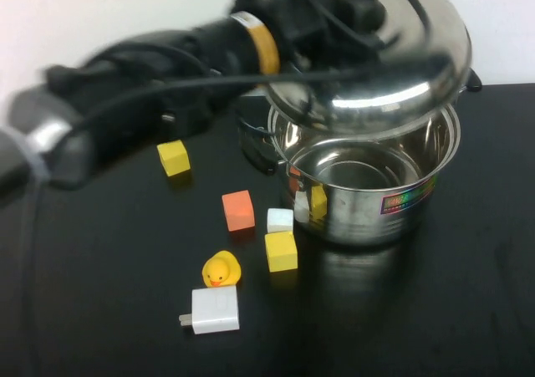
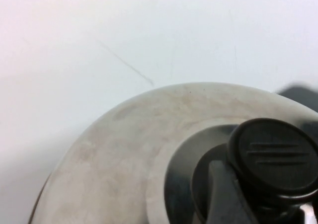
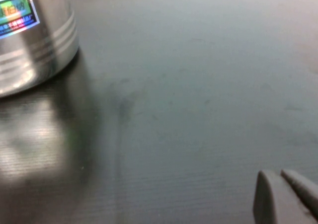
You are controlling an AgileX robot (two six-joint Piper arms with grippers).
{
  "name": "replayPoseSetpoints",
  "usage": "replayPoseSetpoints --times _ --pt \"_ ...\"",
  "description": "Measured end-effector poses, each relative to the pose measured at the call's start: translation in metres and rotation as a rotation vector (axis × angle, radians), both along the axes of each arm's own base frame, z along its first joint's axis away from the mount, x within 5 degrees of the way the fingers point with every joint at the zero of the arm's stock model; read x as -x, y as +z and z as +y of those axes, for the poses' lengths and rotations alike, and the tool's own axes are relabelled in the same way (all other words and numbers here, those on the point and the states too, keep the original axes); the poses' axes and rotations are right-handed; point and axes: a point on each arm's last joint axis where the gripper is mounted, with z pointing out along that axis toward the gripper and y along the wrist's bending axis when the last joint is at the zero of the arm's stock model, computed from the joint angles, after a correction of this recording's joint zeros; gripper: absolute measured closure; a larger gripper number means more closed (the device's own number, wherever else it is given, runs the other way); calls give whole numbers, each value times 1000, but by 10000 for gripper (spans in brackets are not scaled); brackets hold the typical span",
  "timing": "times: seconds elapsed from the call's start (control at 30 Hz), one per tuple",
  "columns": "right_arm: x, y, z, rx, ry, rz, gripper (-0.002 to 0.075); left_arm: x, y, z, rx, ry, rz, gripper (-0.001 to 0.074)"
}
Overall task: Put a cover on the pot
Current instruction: Place the pot lid on the pot
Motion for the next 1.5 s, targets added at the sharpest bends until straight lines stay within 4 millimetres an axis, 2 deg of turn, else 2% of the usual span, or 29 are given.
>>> replayPoseSetpoints --times 0.1,0.23,0.67,1.5 --pt "0 0 0 0 0 0 728 -11 -21 -14 -67 -30 4 416" --pt "0 0 0 2 0 0 728 -21 -43 -21 -110 -29 37 416" --pt "0 0 0 2 0 0 728 -29 -70 -29 -117 -43 109 416" --pt "0 0 0 2 0 0 728 -29 -75 -31 -186 -73 94 416"
